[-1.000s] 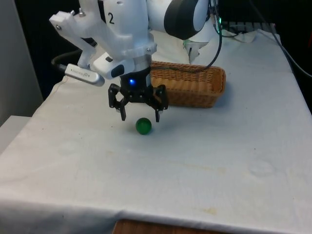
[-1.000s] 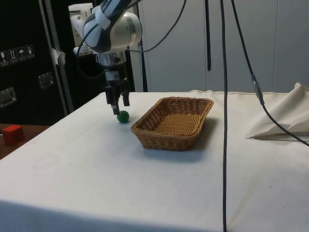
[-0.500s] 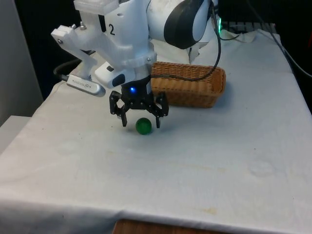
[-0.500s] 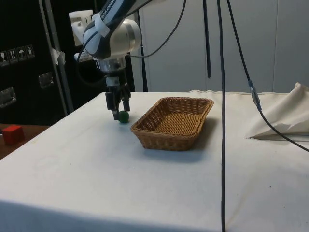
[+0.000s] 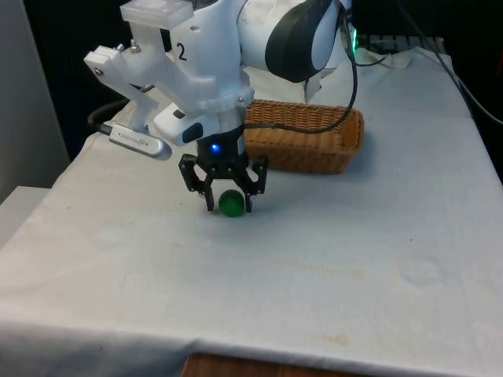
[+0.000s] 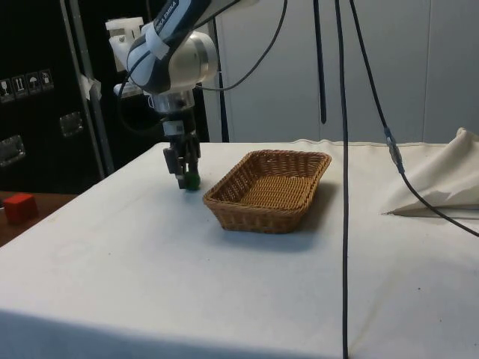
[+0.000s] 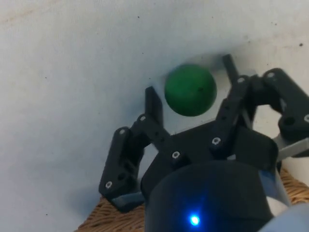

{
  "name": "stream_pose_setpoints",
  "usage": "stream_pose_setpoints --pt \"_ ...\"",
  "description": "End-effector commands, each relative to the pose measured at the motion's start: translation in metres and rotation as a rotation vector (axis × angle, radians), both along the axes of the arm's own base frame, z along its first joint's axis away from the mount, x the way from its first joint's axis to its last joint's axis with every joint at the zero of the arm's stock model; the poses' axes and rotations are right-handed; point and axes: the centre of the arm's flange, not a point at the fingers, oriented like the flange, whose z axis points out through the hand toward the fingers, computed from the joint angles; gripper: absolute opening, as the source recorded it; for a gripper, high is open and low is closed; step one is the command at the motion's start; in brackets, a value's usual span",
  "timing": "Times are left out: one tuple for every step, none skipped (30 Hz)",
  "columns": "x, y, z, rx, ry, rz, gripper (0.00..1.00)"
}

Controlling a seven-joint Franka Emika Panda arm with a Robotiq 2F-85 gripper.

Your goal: Pick up the ball and place it into the basket.

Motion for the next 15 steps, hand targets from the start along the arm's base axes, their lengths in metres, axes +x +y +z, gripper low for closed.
stream_pose_setpoints --pt "0.0006 0.0003 -0.0006 -0.002 0.009 -0.001 0.42" --pt "0.0006 0.0002 -0.0006 -0.002 0.009 -0.001 0.23" --pt "0.0006 0.0002 -0.0006 -0.002 0.009 -0.001 0.14" --pt "0.0006 0.0002 -0.0006 -0.002 0.009 -0.002 0.04" --pt "0.0000 0.0007 -0.0001 0.000 0.001 0.001 0.00" --pt "0.0003 0.0009 0.0002 0.001 0.001 0.001 0.00" --pt "0.0007 0.0010 -0.0007 -0.002 0.010 -0.001 0.00" --pt "0.0006 0.0004 -0.0005 -0.003 0.010 -0.001 0.00" --pt "0.0006 0.0004 -0.0005 -0.003 0.010 -0.001 0.00" --pt "0.0006 0.0004 -0.0005 -0.003 0.010 -0.001 0.01" --pt "0.0006 0.0004 -0.0005 -0.003 0.010 -0.001 0.01" --pt "0.0006 0.0004 -0.0005 -0.003 0.010 -0.001 0.01" --pt "-0.0003 -0.0003 0.0050 -0.003 0.007 0.000 0.01" --pt "-0.0011 -0.0001 0.0086 -0.003 0.007 0.000 0.01" --pt "0.0001 -0.0006 0.0026 -0.001 0.001 0.000 0.01"
